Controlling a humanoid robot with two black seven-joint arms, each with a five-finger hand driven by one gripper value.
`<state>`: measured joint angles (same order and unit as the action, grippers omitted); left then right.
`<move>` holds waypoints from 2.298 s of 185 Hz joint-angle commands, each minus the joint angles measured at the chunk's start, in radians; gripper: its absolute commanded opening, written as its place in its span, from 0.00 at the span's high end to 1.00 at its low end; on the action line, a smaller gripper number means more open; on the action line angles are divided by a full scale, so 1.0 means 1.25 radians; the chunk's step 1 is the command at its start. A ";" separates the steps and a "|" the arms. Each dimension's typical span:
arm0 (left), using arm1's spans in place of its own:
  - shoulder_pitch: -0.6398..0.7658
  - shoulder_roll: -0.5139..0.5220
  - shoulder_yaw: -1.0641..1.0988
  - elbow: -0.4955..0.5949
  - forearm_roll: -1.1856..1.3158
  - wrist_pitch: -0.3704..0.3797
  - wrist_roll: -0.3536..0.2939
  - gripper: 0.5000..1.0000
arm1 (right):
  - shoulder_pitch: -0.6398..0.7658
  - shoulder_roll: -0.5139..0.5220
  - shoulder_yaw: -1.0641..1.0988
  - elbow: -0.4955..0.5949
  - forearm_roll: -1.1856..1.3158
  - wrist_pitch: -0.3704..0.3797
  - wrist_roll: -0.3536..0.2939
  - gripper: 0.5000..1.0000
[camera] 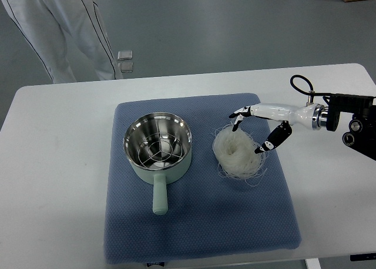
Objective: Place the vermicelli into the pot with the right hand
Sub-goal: 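Lower the right hand onto the vermicelli and close fingers around it, then lift the grasped vermicelli upward off the mat with the right hand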
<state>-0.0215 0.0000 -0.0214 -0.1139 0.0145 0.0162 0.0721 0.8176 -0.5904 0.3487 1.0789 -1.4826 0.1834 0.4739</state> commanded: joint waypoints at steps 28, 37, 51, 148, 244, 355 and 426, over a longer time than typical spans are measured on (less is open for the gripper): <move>0.000 0.000 0.000 0.000 0.001 -0.001 0.000 0.00 | -0.007 0.022 0.000 0.009 -0.001 -0.001 0.000 0.15; 0.000 0.000 0.000 -0.001 -0.001 -0.001 0.000 0.00 | -0.016 0.028 0.000 0.009 -0.003 -0.001 0.000 0.15; 0.000 0.000 0.000 0.000 0.001 0.001 0.000 0.00 | -0.023 0.038 0.000 0.009 -0.007 -0.001 0.000 0.16; 0.000 0.000 0.000 -0.001 -0.001 0.001 0.000 0.00 | -0.049 0.051 -0.002 0.000 -0.035 -0.002 -0.009 0.17; 0.000 0.000 0.000 0.000 -0.001 0.001 0.000 0.00 | -0.056 0.072 0.000 -0.021 -0.044 -0.002 -0.010 0.71; 0.000 0.000 0.000 -0.001 0.001 0.001 0.000 0.00 | -0.044 0.065 0.074 -0.021 -0.021 -0.001 -0.010 1.00; 0.000 0.000 0.001 0.000 0.001 0.001 0.000 0.00 | -0.027 0.060 0.113 -0.021 -0.002 0.003 -0.010 1.00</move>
<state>-0.0215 0.0000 -0.0206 -0.1137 0.0147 0.0164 0.0721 0.7805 -0.5165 0.4738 1.0522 -1.4859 0.1845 0.4616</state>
